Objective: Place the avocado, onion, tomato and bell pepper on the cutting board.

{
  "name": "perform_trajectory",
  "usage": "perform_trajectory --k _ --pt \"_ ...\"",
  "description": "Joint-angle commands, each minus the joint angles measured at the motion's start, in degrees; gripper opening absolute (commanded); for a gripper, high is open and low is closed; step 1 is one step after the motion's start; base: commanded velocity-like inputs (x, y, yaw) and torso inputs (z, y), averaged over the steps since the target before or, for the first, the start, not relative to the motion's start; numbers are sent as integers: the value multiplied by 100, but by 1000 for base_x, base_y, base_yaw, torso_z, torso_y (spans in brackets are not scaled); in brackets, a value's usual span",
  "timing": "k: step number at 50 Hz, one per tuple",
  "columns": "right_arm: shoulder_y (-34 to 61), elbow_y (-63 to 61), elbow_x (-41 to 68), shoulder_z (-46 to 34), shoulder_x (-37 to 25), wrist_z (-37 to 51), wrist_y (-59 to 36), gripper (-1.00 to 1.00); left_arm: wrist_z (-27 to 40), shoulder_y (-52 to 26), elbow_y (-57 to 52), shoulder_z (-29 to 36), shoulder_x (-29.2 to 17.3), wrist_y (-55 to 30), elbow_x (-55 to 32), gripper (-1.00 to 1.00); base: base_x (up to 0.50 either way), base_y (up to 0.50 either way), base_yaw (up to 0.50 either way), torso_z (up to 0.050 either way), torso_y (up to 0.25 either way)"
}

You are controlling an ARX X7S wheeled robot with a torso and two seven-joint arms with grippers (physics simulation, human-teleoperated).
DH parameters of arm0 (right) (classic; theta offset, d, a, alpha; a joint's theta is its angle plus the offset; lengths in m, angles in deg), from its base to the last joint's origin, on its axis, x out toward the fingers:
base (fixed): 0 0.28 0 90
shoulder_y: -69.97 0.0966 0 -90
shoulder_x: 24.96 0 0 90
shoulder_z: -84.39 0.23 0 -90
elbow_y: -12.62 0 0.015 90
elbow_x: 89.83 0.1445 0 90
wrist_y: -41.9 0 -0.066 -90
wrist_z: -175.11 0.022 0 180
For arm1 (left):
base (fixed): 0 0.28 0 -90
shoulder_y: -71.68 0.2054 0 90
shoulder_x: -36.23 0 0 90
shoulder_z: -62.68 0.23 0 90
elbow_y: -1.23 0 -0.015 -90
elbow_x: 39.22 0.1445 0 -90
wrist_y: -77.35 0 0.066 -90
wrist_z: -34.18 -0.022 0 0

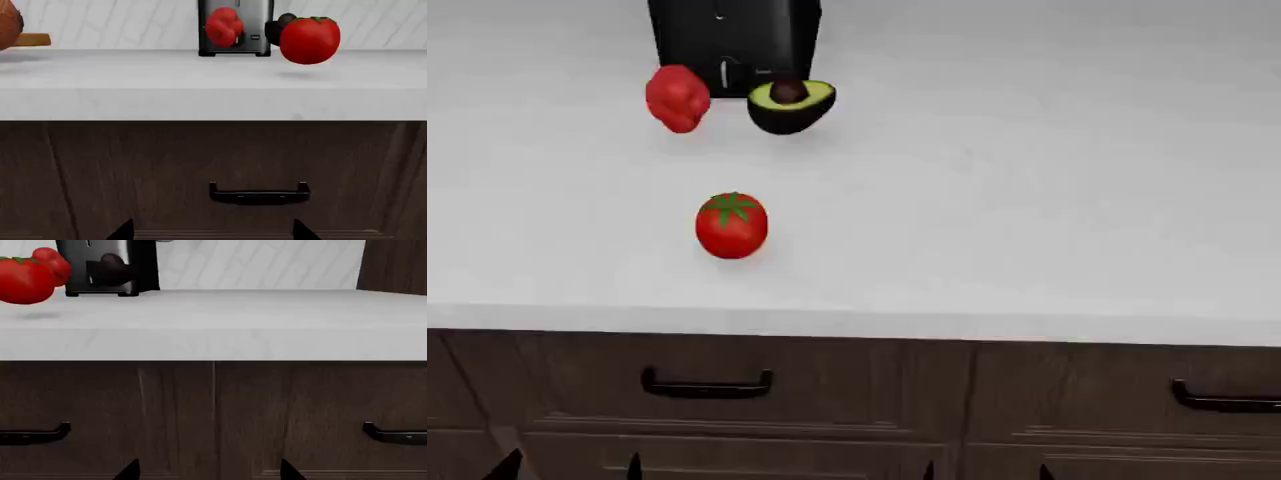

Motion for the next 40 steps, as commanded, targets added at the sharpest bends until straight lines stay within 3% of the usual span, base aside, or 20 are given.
perform_trajectory --k 1,18,40 --pt "-3 2 66 -89 -66 89 6 100 105 3 -20 105 -88 -16 -88 100 0 0 0 0 0" --pt "7 14 215 -232 -202 320 -62 100 221 -73 145 243 -200 134 -213 100 0 -14 0 0 0" --pt "-3 -70 285 -511 -420 665 -132 100 495 18 19 523 -427 240 -333 100 0 -442 0 0 0"
